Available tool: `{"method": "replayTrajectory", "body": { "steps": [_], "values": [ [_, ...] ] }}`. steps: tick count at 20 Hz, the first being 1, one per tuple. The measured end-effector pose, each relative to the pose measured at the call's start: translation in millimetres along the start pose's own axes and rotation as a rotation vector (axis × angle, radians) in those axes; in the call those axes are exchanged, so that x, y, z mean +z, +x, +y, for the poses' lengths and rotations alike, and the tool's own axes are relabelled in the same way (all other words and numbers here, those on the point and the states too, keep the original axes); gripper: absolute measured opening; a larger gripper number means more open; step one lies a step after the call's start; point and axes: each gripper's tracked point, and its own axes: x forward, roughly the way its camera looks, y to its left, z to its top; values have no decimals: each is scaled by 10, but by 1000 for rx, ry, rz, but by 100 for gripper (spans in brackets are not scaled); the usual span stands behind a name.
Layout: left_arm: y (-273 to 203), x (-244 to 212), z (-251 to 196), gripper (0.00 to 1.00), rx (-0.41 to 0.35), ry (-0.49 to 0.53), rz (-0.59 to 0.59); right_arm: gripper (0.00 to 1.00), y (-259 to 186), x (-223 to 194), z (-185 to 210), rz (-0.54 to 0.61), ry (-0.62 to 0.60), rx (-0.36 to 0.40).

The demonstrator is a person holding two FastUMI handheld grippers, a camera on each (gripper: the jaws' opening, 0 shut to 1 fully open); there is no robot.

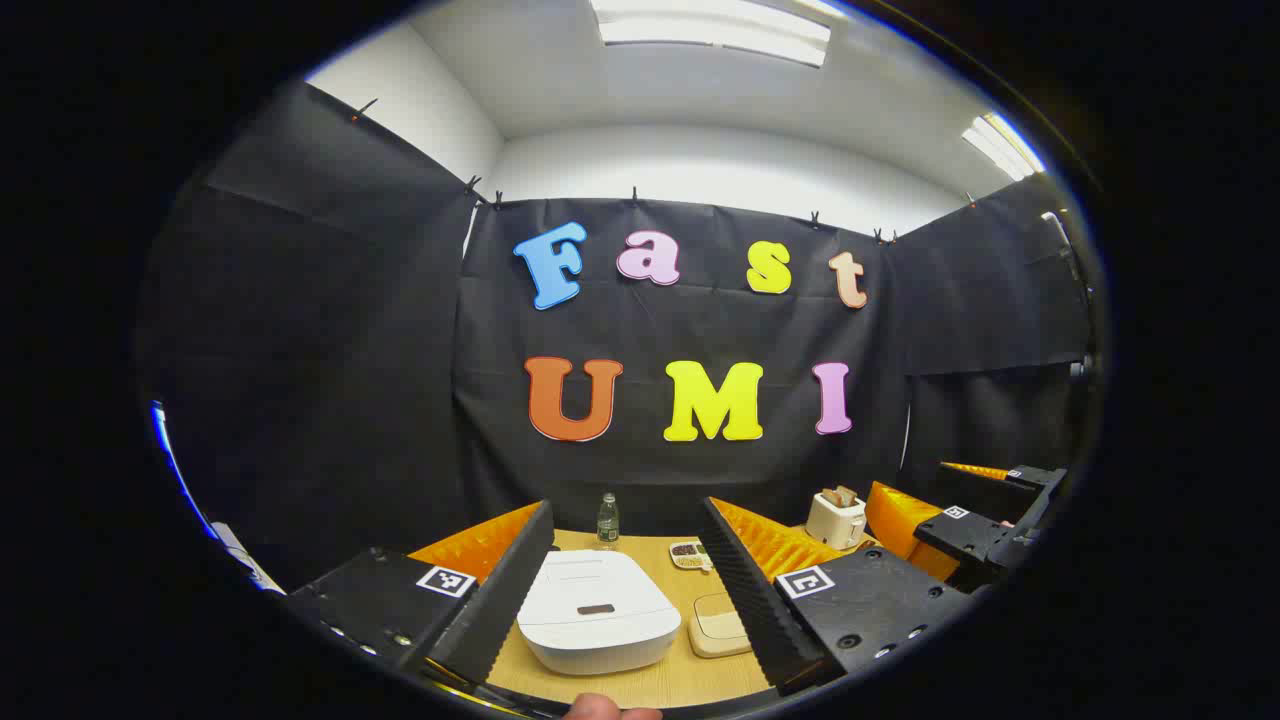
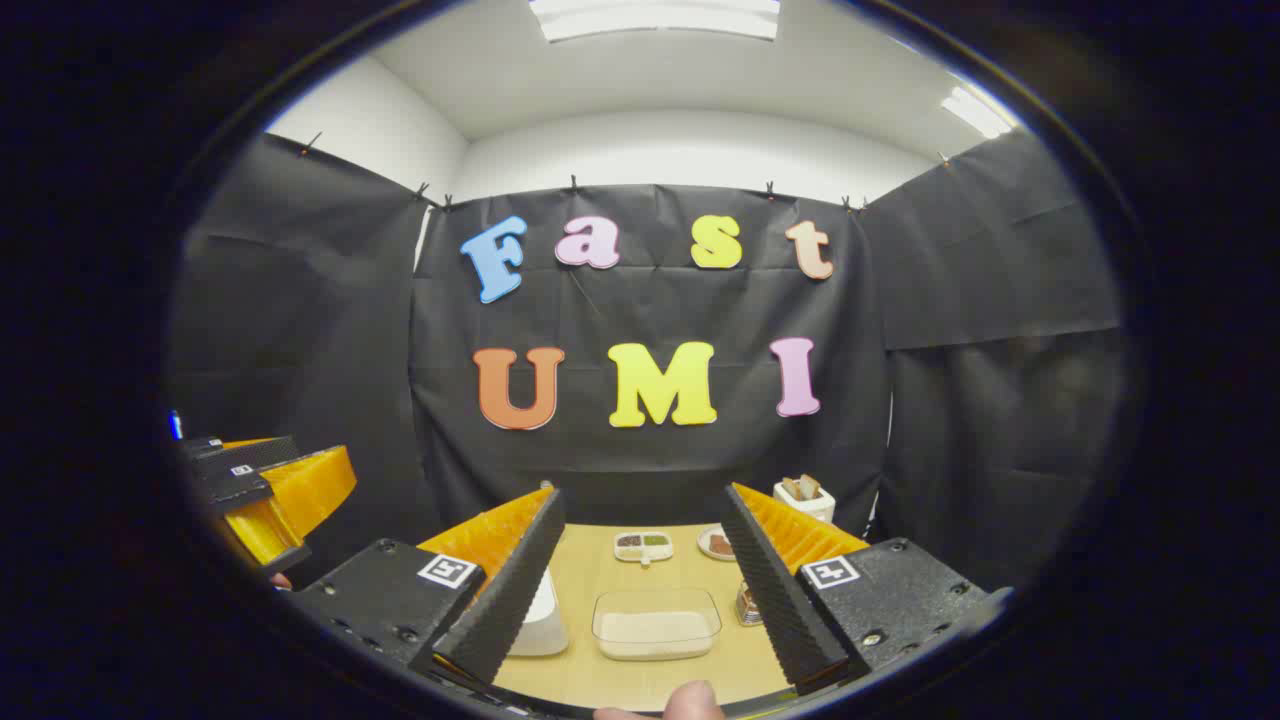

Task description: Close the left gripper, press the button to open the rice cooker; take a wooden spoon from the chopstick holder with the right hand, scoop a spoonful of rice and pour it into the rice cooker, then put the wooden spoon back into the chopstick holder.

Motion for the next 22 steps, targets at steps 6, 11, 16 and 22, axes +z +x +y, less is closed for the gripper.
{"method": "replayTrajectory", "body": {
  "steps": [6, 11, 16, 22],
  "values": [
    [39, -42, 22, 94, 21, 5, 1, 100, 56, 5, -108, 3, 4, -16],
    [47, -62, 89, 94, 50, -4, 3, 100, 73, -38, -109, 15, 14, -13],
    [59, -87, 139, 94, 75, 8, 11, 100, 106, -18, -98, 13, 15, 3],
    [56, -143, 150, 94, 98, -3, 18, 100, 155, -88, -131, 29, 20, 16]
  ]
}}
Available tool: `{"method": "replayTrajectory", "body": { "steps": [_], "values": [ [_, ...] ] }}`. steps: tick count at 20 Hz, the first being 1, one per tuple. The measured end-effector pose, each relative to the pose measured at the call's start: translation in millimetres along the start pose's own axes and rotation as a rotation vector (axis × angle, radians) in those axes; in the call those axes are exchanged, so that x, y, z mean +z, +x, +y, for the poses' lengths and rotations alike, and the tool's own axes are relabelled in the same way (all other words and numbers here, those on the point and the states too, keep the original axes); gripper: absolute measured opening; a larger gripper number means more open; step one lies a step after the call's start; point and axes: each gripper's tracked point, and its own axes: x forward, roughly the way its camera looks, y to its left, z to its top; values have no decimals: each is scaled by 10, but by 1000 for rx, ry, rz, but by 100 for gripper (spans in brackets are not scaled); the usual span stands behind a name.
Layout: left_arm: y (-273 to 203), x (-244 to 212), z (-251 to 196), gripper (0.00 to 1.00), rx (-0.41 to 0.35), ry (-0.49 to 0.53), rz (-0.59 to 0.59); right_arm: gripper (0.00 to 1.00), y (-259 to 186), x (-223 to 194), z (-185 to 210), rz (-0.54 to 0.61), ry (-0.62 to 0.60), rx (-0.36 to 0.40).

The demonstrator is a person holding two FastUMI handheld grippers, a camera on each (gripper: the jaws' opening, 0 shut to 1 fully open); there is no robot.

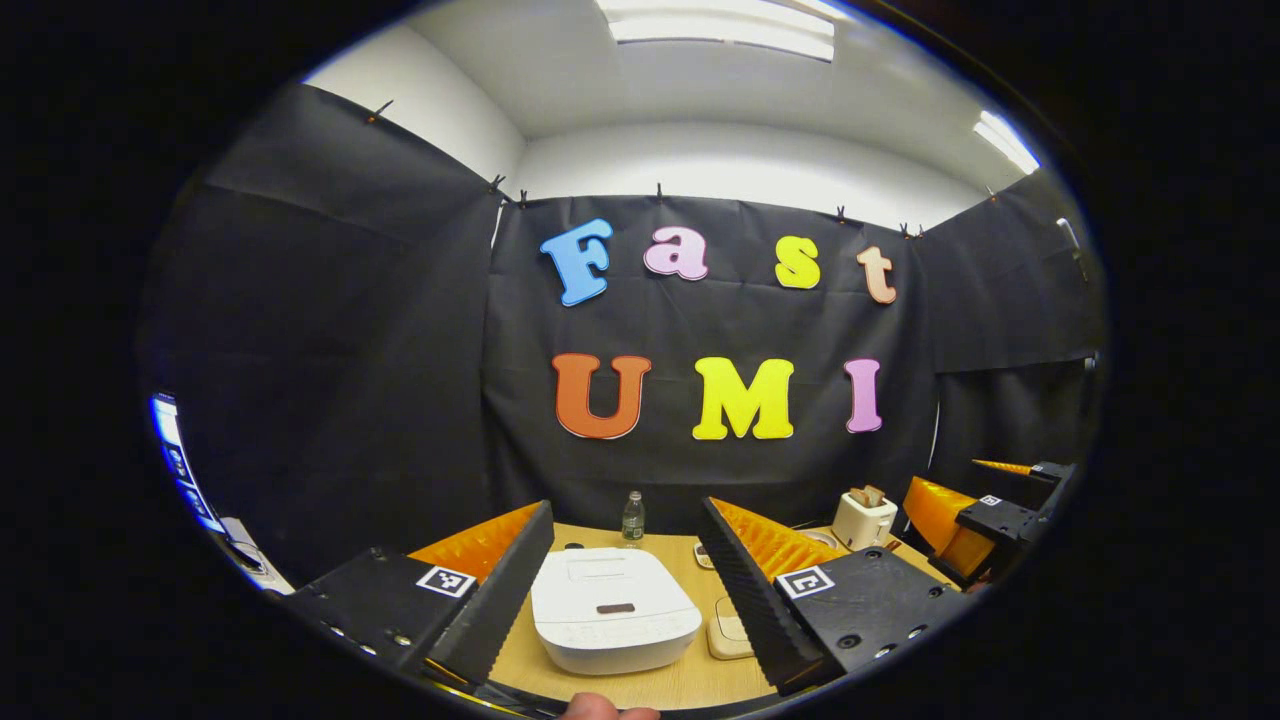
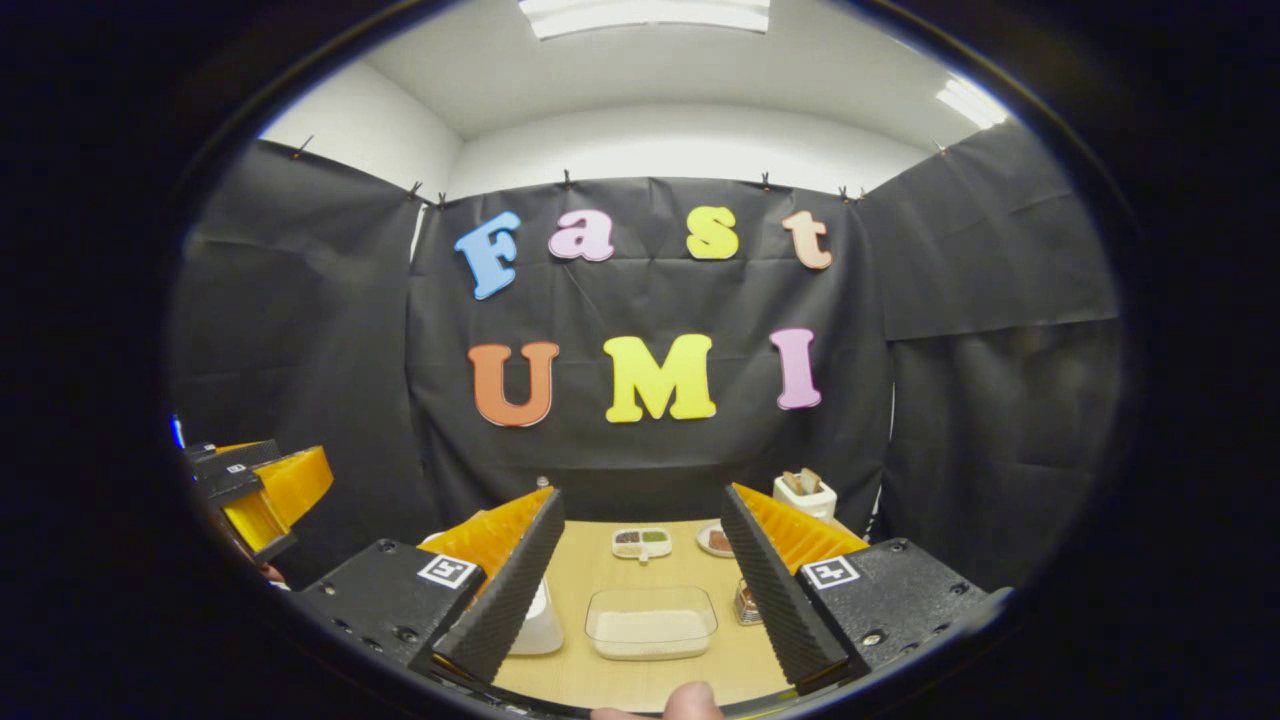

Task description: Close the left gripper, press the button to open the rice cooker; take a wooden spoon from the chopstick holder with the right hand, scoop a spoonful of rice and pour it into the rice cooker, then put the wooden spoon back into the chopstick holder.

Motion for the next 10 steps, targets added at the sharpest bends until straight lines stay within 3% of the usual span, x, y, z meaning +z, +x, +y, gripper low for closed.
{"method": "replayTrajectory", "body": {
  "steps": [10],
  "values": [
    [3, -546, 168, 94, 77, 2, 127, 100, 206, -129, -164, 46, -3, 11]
  ]
}}
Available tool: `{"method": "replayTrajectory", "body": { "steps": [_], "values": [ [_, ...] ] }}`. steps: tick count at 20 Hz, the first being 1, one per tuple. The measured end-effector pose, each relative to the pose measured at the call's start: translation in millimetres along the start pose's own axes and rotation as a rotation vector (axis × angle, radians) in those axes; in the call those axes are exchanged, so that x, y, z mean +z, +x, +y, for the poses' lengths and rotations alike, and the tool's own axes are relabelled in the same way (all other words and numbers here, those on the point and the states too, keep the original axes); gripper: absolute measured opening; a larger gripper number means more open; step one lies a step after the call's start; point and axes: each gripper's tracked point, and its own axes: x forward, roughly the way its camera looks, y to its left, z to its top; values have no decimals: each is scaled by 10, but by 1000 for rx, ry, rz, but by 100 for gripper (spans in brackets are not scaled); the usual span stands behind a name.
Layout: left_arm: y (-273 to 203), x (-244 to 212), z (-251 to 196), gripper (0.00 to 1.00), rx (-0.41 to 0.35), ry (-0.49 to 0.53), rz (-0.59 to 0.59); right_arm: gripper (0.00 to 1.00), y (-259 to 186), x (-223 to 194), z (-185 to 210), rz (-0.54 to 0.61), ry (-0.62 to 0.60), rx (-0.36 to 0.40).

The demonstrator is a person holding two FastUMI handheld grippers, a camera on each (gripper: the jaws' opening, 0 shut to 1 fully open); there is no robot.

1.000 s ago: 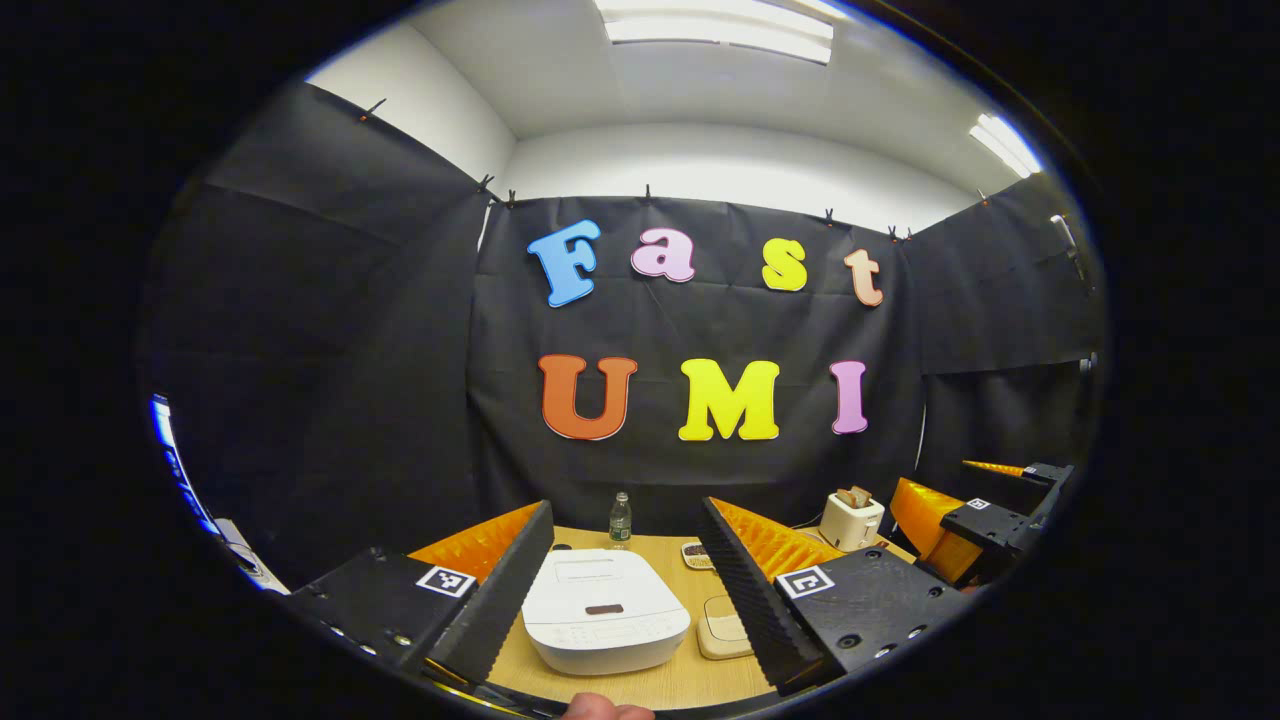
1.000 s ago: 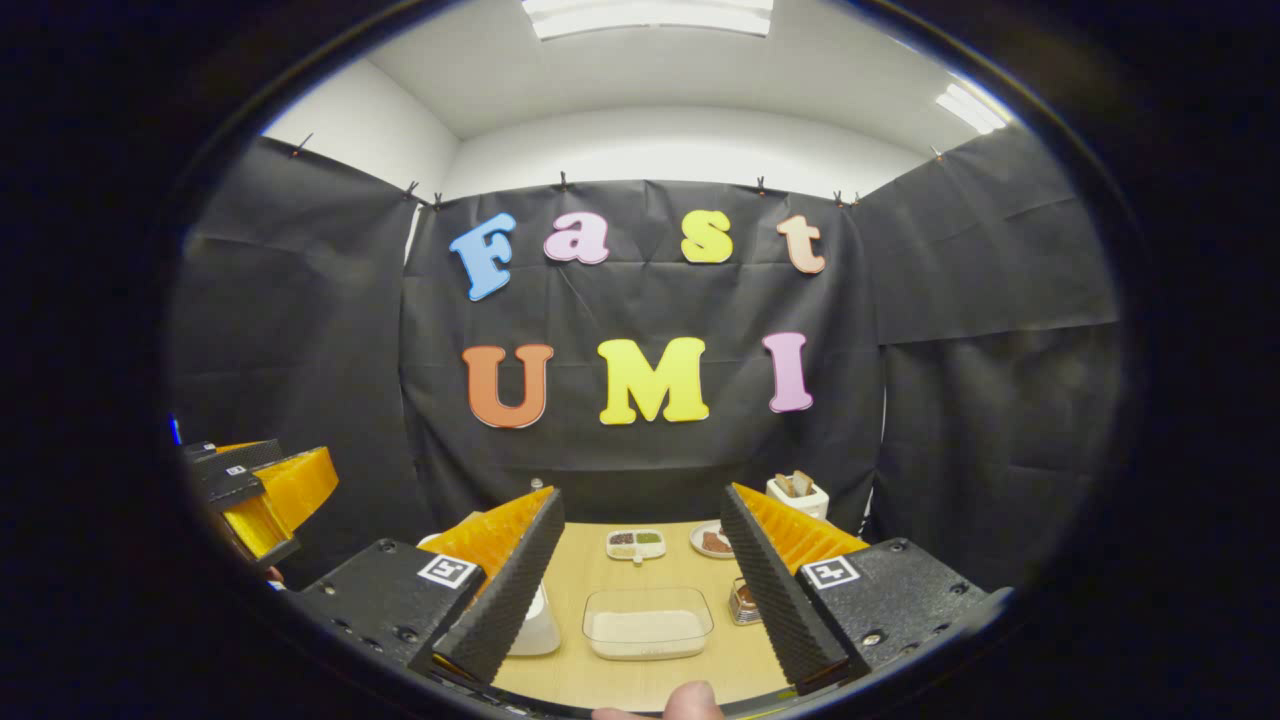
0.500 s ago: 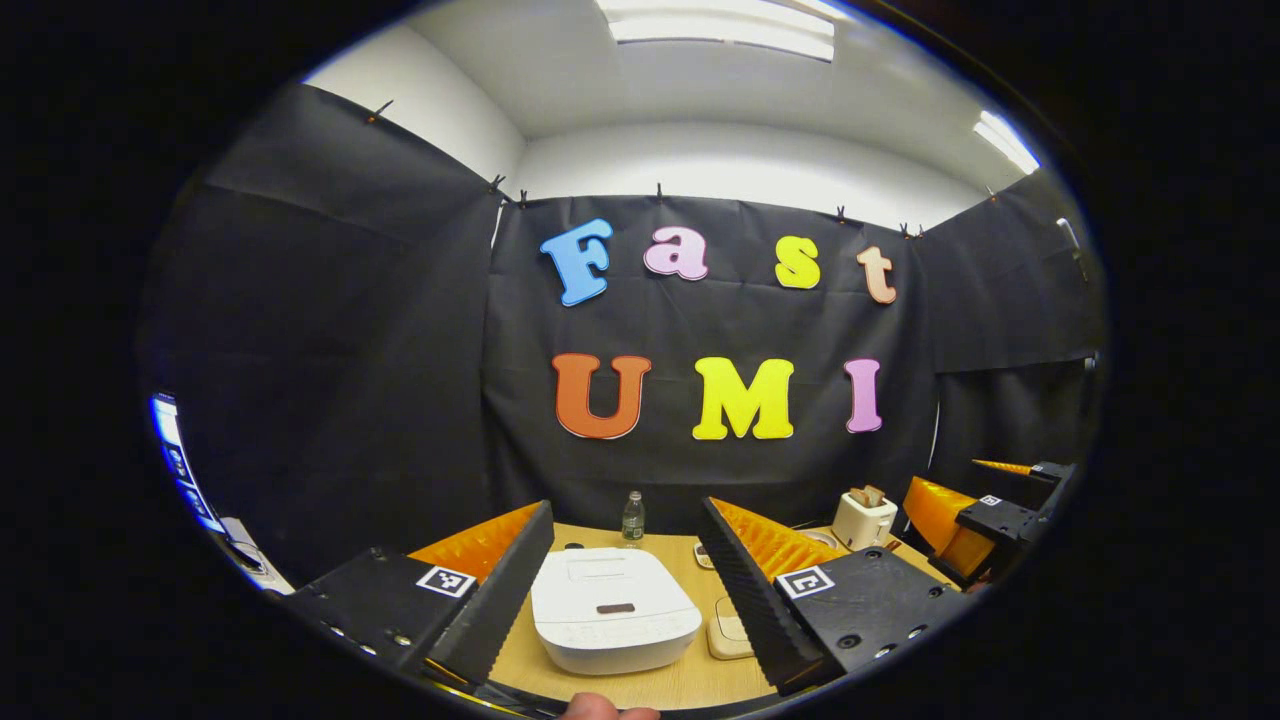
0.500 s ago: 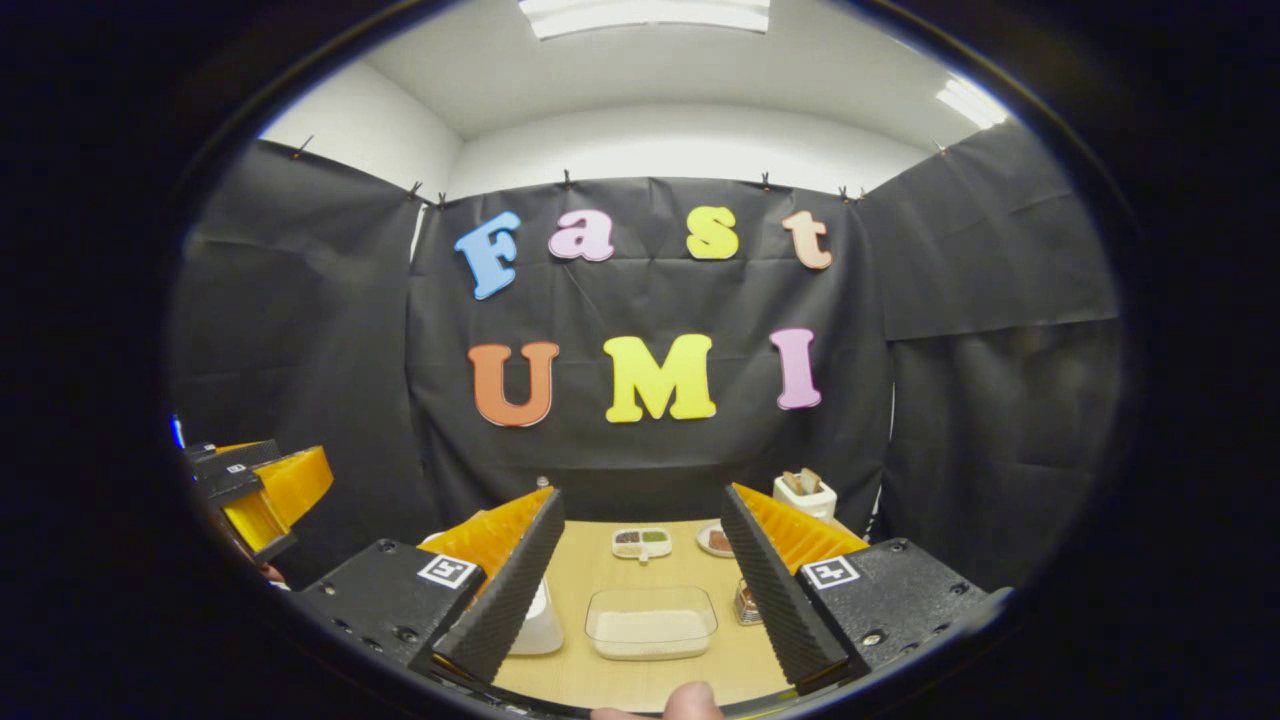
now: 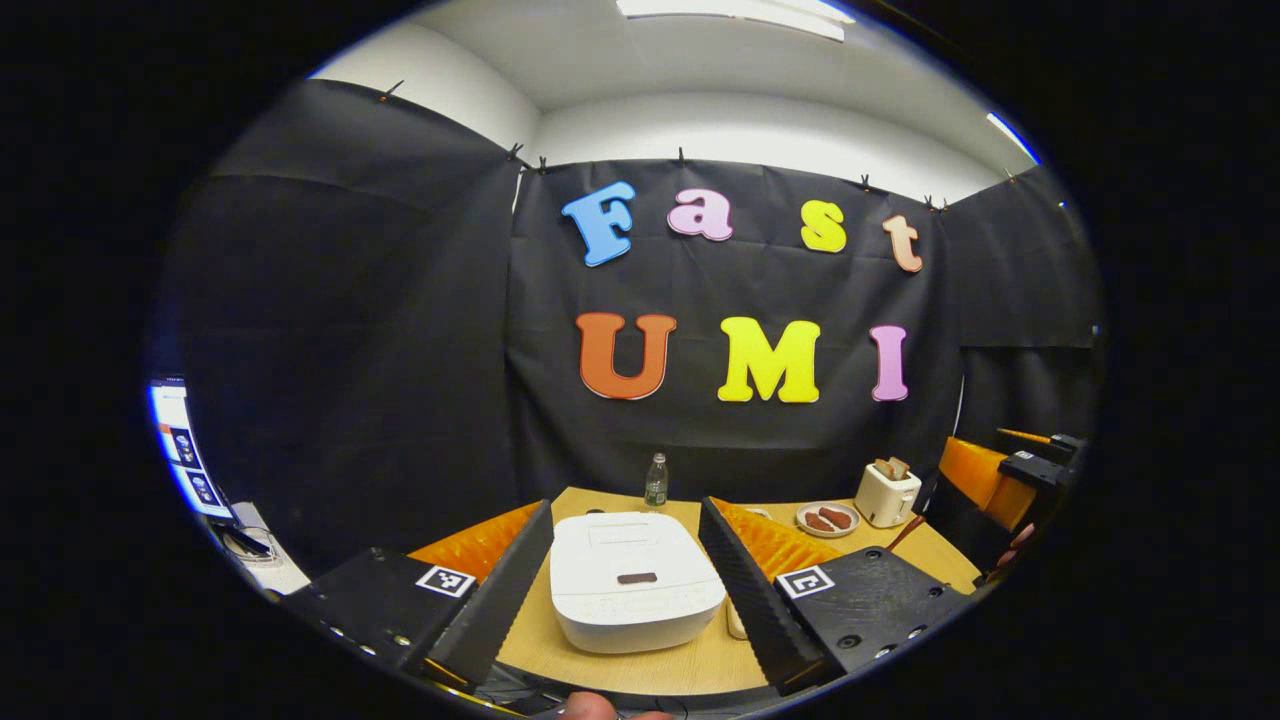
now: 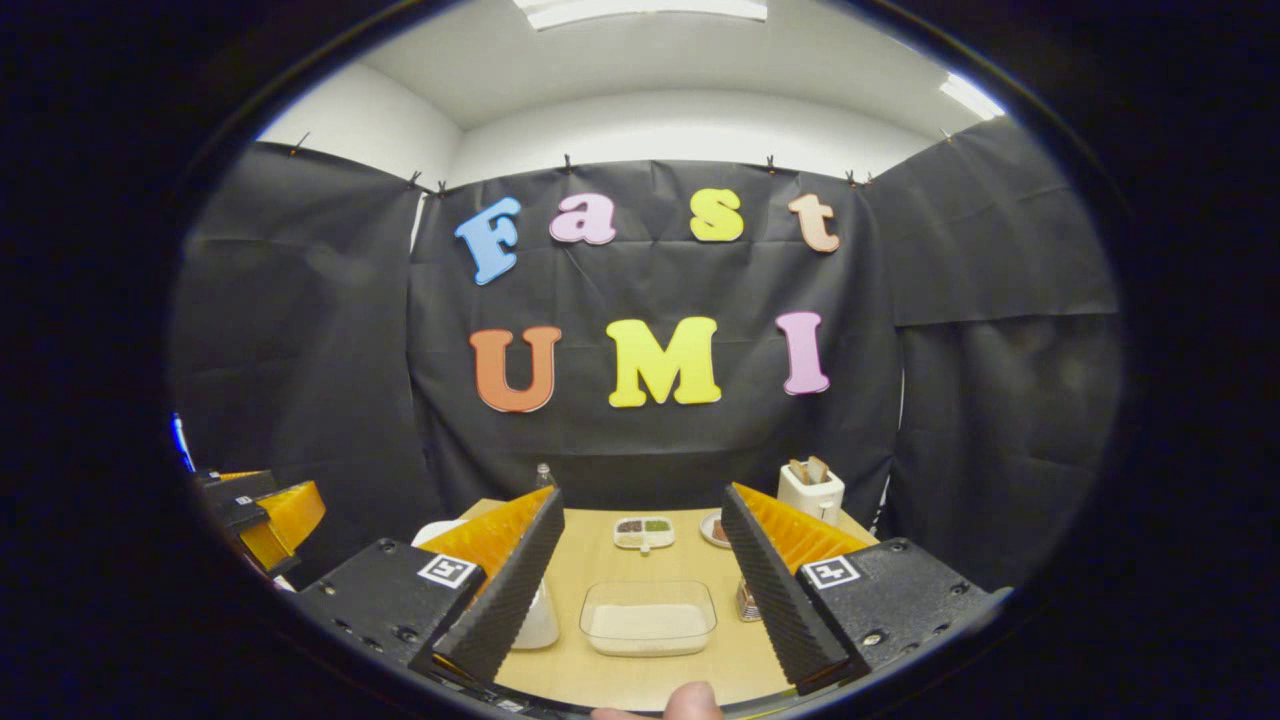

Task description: Close the left gripper, press the button to open the rice cooker; take a wooden spoon from the chopstick holder with the right hand, scoop a spoonful of rice and pour it into the rice cooker, then put the wooden spoon back into the chopstick holder.

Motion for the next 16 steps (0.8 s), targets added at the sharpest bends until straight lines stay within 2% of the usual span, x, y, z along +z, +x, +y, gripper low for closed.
{"method": "replayTrajectory", "body": {
  "steps": [4, 5, 6, 8, 9, 11, 13, 16],
  "values": [
    [135, -416, -163, 94, -22, -15, 112, 100, 105, -117, -156, 32, -15, -1],
    [168, -510, -194, 86, -33, -29, 149, 100, 135, -134, -244, 35, -18, -9],
    [227, -600, -259, 84, -45, -43, 187, 100, 166, -149, -315, 37, -14, -17],
    [356, -722, -228, 34, -18, -50, 252, 100, 222, -216, -472, 48, 6, -40],
    [426, -766, -200, 18, -9, -56, 278, 100, 245, -254, -541, 54, 21, -52],
    [592, -819, -299, 1, -46, -54, 328, 100, 274, -294, -707, 60, 41, -82],
    [736, -845, -321, 0, -76, -67, 360, 100, 307, -334, -893, 65, 55, -115],
    [1072, -1042, -250, 0, -81, -86, 449, 100, 339, -378, -1135, 68, 68, -158]
  ]
}}
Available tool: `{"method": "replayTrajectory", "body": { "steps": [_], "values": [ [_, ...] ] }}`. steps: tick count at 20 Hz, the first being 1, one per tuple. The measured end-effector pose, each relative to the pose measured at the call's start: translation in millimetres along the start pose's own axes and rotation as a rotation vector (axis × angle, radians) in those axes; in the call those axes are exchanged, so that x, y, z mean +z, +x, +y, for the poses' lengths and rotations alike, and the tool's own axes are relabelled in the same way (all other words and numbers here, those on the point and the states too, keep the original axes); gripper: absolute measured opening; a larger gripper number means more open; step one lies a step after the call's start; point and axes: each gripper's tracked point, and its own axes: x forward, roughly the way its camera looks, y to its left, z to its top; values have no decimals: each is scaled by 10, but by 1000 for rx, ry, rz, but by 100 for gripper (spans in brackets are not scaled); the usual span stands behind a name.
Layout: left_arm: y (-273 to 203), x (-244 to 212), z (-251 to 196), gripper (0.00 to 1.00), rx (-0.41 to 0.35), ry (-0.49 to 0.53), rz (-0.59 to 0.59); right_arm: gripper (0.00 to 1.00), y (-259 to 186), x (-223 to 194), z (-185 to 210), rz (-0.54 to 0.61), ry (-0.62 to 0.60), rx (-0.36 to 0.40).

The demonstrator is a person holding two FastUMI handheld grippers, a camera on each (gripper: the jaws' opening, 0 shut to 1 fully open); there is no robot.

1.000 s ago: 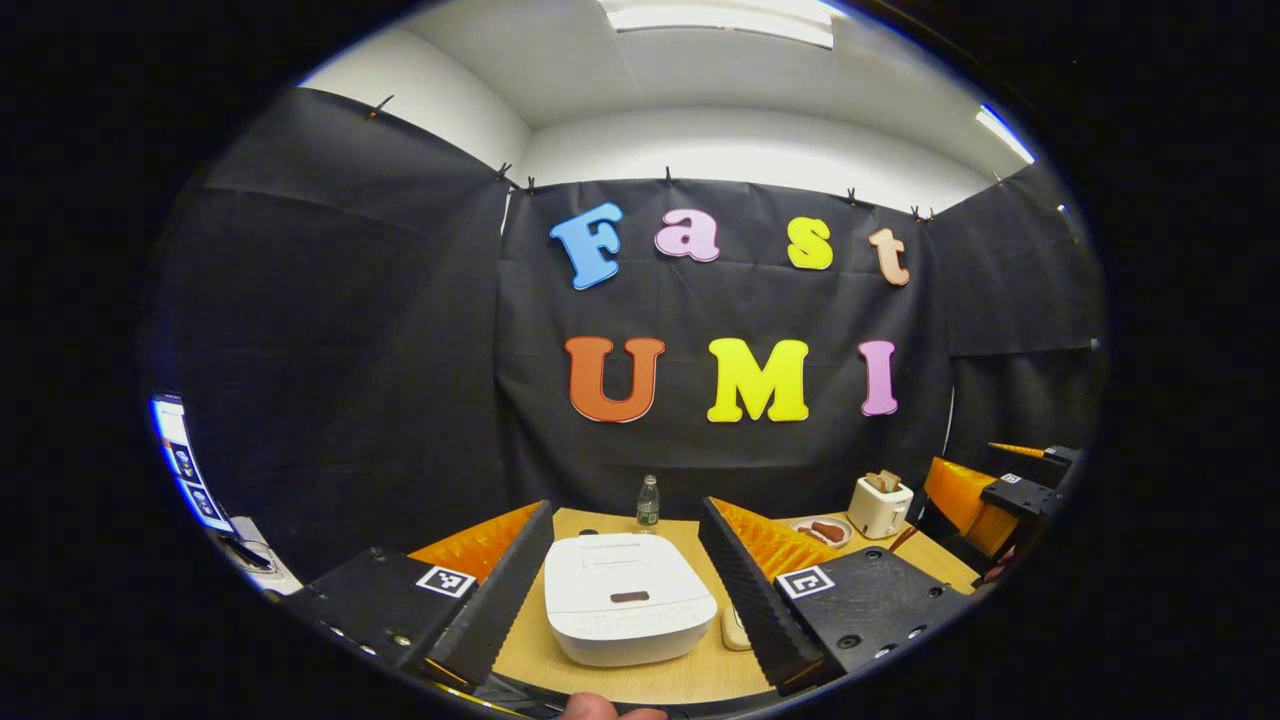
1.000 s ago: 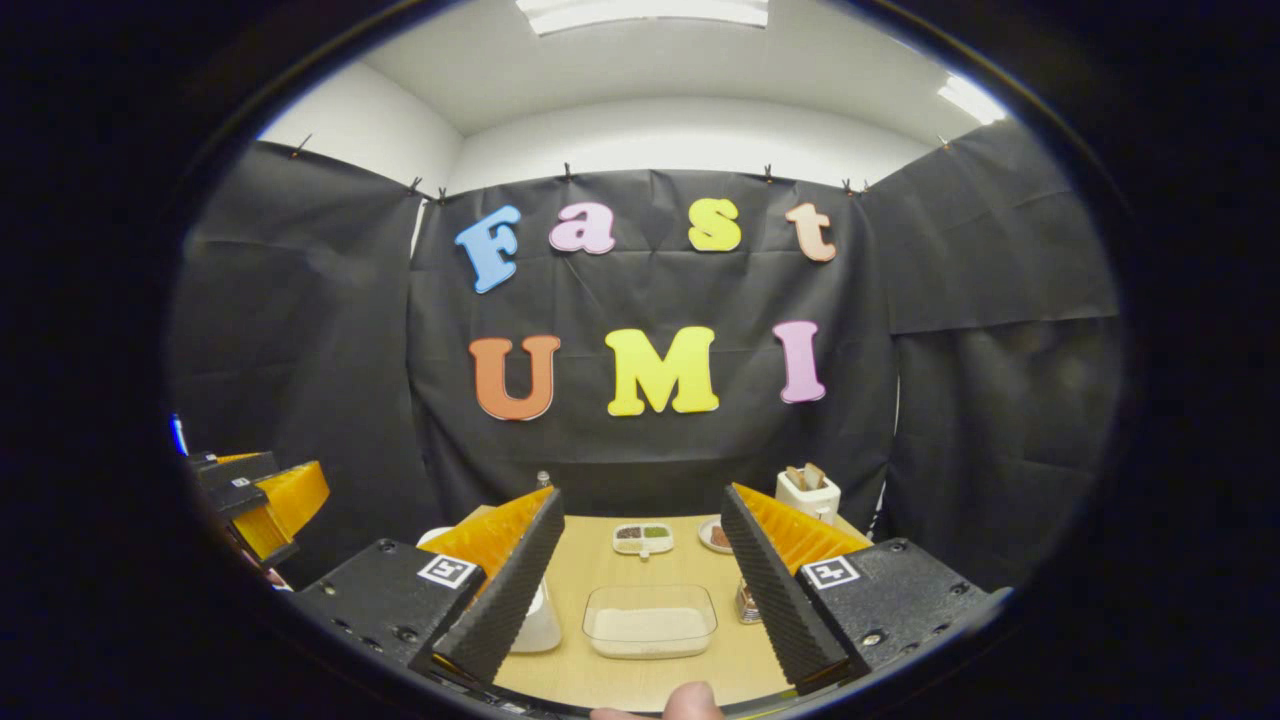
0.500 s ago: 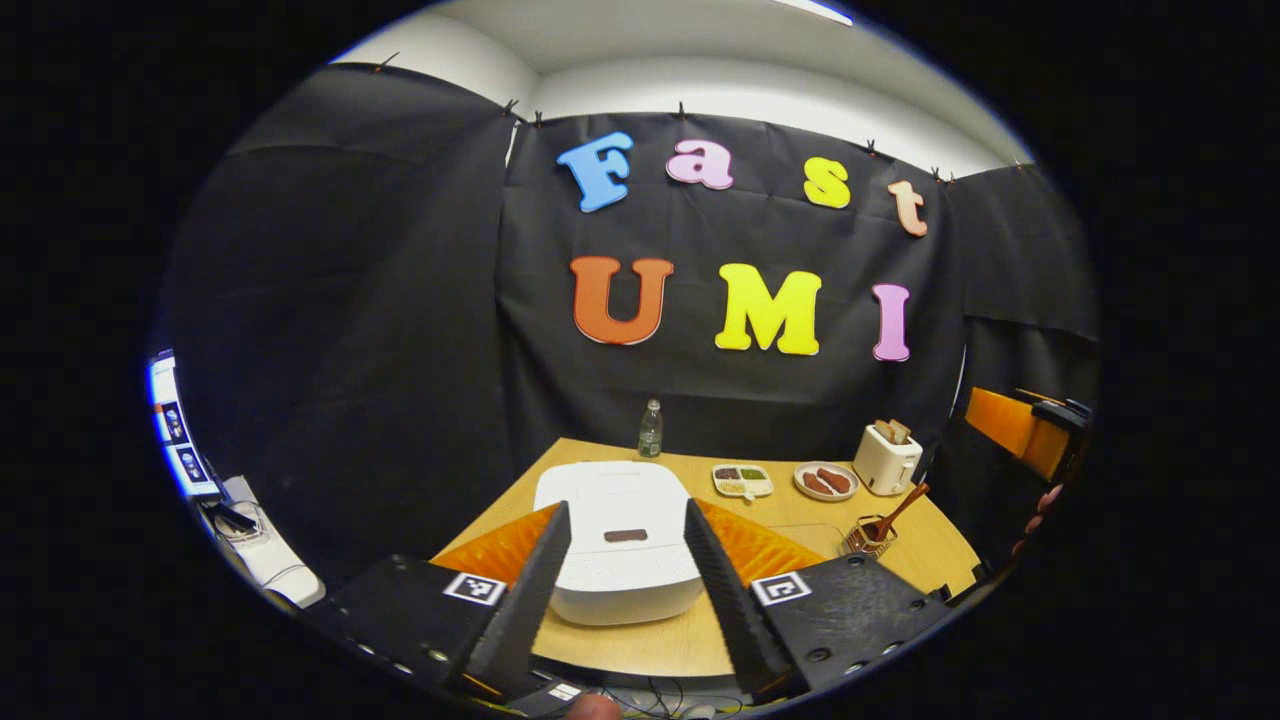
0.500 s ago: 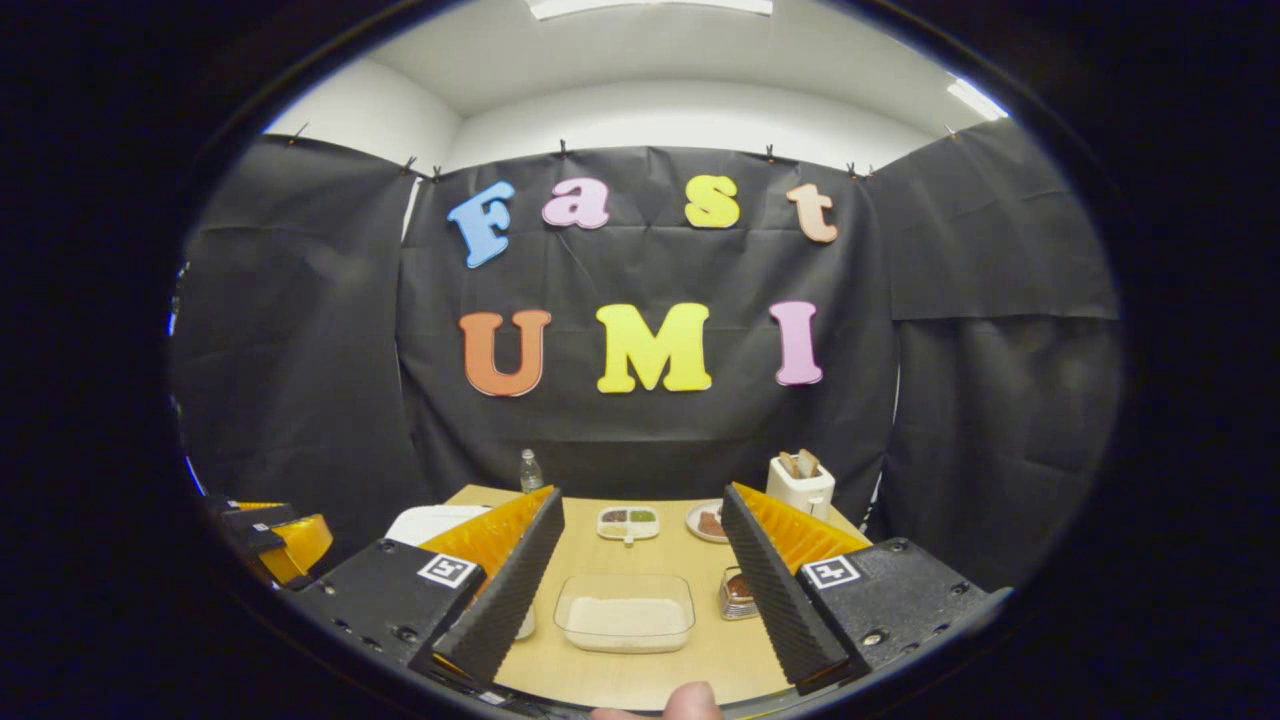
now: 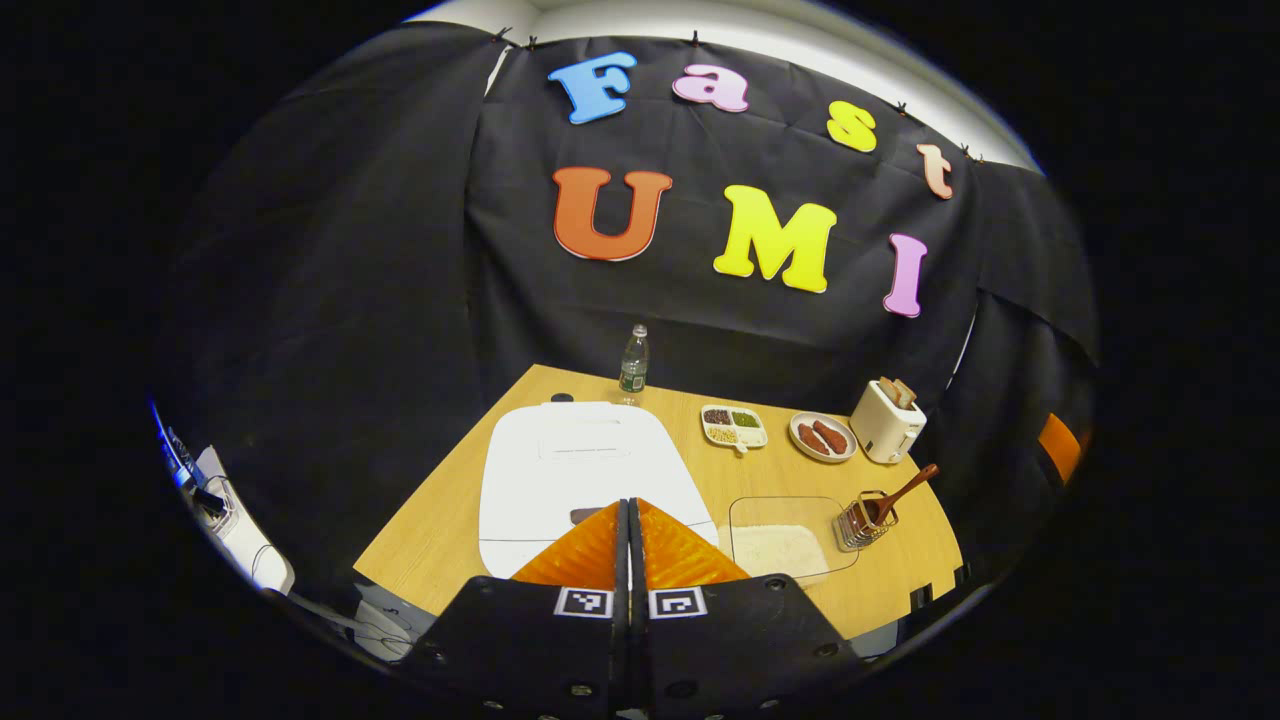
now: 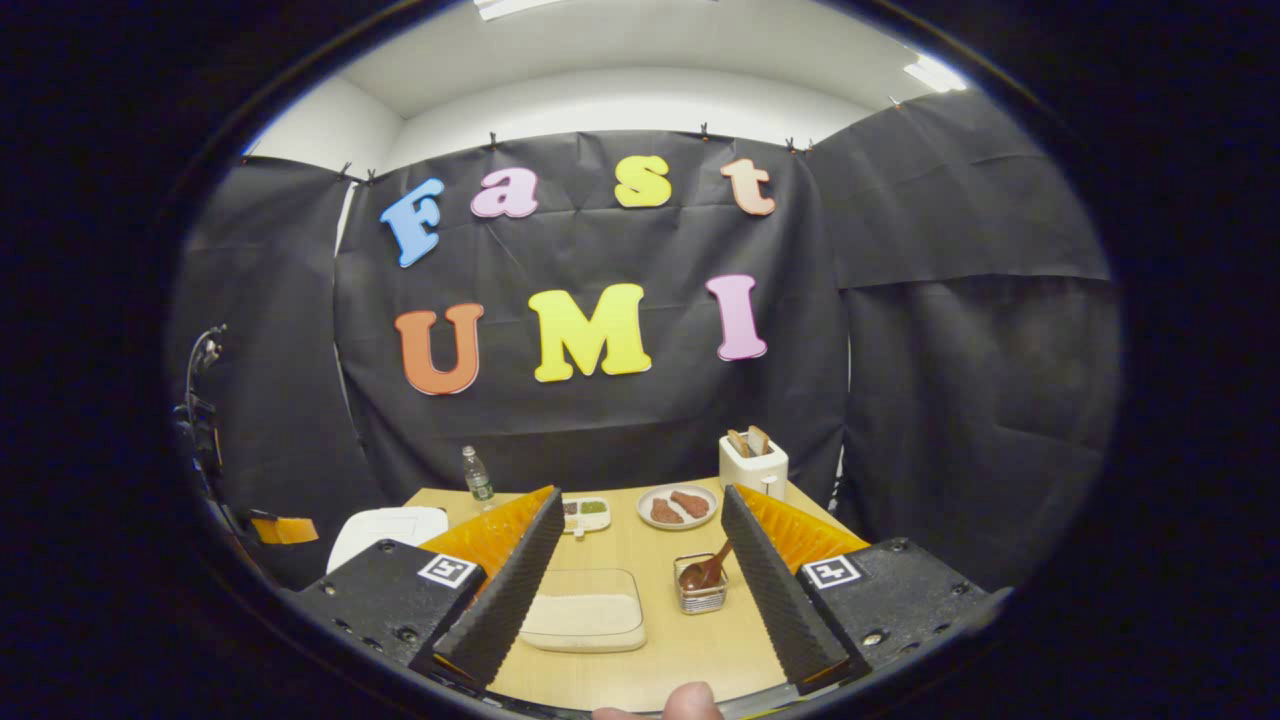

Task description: Close the left gripper, press the button to open the rice cooker; take a wooden spoon from the chopstick holder with the right hand, scoop a spoonful of rice and pour it into the rice cooker, then put the wooden spoon back into the chopstick holder.

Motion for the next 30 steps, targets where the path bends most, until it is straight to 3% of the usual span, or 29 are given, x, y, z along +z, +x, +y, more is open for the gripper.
{"method": "replayTrajectory", "body": {
  "steps": [3, 5, 15, 23, 30],
  "values": [
    [365, -227, 12, 0, -50, -65, 176, 100, 38, -66, -221, 8, -1, -38],
    [582, -284, 82, 0, -52, -68, 225, 100, 64, -93, -391, 9, -11, -71],
    [965, -516, 236, 0, -33, -133, 350, 100, 117, -305, -780, 55, 1, -143],
    [975, -642, 252, 0, -69, -198, 394, 100, 20, -453, -838, 69, 29, -162],
    [925, -525, 253, 1, 5, -135, 298, 100, -123, -521, -1003, 82, -2, -187]
  ]
}}
